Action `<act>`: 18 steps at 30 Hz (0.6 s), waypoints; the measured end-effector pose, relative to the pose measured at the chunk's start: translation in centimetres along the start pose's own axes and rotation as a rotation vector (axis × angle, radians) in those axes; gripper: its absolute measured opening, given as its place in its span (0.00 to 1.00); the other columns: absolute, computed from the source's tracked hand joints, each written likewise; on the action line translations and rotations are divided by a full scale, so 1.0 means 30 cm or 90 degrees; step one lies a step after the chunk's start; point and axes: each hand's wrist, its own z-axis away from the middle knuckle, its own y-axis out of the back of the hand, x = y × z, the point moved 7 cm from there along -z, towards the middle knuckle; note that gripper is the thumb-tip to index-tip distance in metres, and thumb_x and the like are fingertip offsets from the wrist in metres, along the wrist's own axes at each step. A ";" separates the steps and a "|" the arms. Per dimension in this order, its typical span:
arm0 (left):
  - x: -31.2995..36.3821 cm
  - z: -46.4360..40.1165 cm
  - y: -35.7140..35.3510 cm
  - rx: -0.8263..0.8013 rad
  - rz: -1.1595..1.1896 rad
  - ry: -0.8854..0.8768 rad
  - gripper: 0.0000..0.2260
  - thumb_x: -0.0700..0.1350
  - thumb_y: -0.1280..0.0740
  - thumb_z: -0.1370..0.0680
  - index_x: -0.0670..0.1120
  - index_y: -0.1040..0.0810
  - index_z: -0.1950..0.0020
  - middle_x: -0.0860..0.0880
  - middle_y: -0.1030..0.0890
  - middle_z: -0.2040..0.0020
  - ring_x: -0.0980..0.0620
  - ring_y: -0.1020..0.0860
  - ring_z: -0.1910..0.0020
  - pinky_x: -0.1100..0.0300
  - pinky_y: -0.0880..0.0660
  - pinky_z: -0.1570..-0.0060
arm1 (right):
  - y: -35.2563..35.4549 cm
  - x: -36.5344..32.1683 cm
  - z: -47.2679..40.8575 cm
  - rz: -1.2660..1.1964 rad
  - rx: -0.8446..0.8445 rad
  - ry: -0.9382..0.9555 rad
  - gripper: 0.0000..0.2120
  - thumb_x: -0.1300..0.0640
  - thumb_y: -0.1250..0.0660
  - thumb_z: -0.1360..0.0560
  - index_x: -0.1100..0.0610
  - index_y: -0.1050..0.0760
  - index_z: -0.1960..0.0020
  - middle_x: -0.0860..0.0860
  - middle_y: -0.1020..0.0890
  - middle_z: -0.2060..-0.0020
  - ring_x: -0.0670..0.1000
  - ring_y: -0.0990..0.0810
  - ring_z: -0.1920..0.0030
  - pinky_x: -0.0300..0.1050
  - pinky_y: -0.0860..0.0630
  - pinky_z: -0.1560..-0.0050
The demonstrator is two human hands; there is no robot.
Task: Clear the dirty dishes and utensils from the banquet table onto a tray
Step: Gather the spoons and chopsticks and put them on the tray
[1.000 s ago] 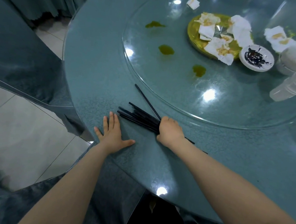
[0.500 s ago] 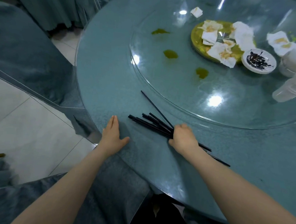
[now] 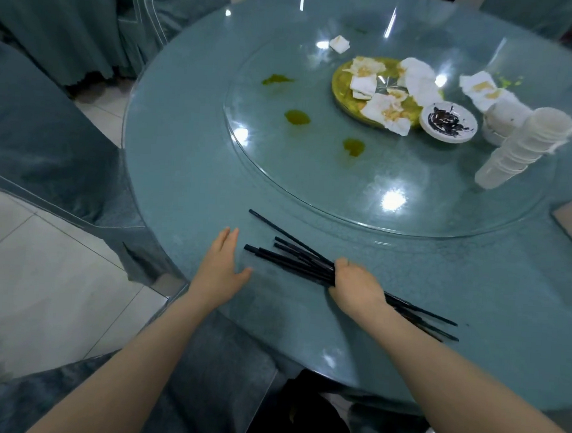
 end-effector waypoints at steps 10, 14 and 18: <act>0.154 -0.060 0.112 0.067 0.369 0.068 0.23 0.47 0.47 0.17 0.48 0.47 0.22 0.51 0.46 0.22 0.53 0.47 0.24 0.57 0.51 0.27 | 0.160 0.130 0.103 0.077 0.083 0.057 0.12 0.61 0.39 0.28 0.53 0.43 0.53 0.54 0.22 0.60 0.58 0.24 0.61 0.46 0.37 0.65; 0.273 -0.091 0.131 0.020 0.461 0.016 0.19 0.42 0.50 0.16 0.46 0.38 0.25 0.51 0.36 0.26 0.54 0.39 0.27 0.60 0.45 0.28 | 0.246 0.160 0.120 0.076 0.133 0.052 0.12 0.62 0.39 0.29 0.53 0.42 0.53 0.53 0.22 0.59 0.58 0.23 0.59 0.46 0.38 0.66; 0.388 -0.107 0.125 -0.004 0.558 0.005 0.18 0.38 0.50 0.18 0.44 0.26 0.33 0.49 0.25 0.35 0.54 0.29 0.35 0.63 0.35 0.37 | 0.312 0.206 0.126 0.059 0.160 0.028 0.09 0.61 0.40 0.28 0.55 0.37 0.49 0.53 0.21 0.57 0.59 0.23 0.57 0.47 0.39 0.65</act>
